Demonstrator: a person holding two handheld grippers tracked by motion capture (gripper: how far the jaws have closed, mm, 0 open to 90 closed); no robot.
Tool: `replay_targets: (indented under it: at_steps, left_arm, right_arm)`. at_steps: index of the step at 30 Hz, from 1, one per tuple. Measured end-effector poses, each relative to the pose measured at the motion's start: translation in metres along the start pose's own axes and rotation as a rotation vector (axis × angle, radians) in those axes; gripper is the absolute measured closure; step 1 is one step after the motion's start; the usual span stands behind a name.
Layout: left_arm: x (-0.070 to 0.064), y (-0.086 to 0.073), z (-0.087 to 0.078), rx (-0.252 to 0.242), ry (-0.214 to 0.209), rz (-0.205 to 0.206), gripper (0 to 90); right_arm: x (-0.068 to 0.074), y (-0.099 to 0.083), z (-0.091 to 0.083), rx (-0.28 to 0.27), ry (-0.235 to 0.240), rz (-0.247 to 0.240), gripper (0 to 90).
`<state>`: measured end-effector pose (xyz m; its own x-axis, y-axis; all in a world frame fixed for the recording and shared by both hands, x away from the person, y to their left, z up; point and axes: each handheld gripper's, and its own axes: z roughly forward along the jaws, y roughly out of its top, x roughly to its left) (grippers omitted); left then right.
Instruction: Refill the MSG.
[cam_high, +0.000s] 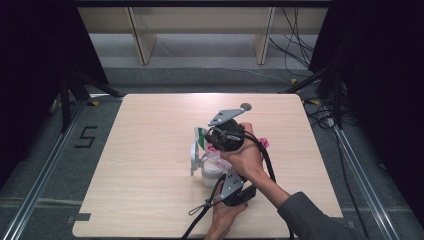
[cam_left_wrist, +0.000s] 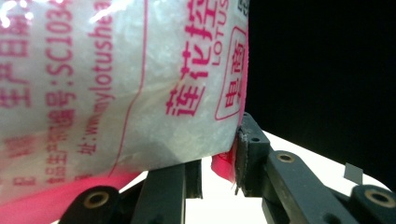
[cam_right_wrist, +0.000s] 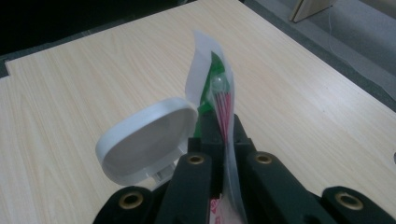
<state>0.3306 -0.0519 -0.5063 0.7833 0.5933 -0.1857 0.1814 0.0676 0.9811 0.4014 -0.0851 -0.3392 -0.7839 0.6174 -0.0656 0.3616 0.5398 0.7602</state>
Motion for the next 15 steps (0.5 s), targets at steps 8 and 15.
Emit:
replay_targets:
  at_steps: [8, 15]
  left_arm:
    - [-0.0002, 0.0008, -0.0008, 0.003, 0.0, 0.005, 74.6]
    - [0.0004, 0.0017, -0.0009, 0.002, -0.005, 0.001, 74.6]
  right_arm:
    - [0.0001, 0.0001, 0.001, 0.007, 0.01, -0.011, 90.0]
    - [-0.0005, 0.0008, 0.0015, -0.001, 0.006, -0.002, 90.0]
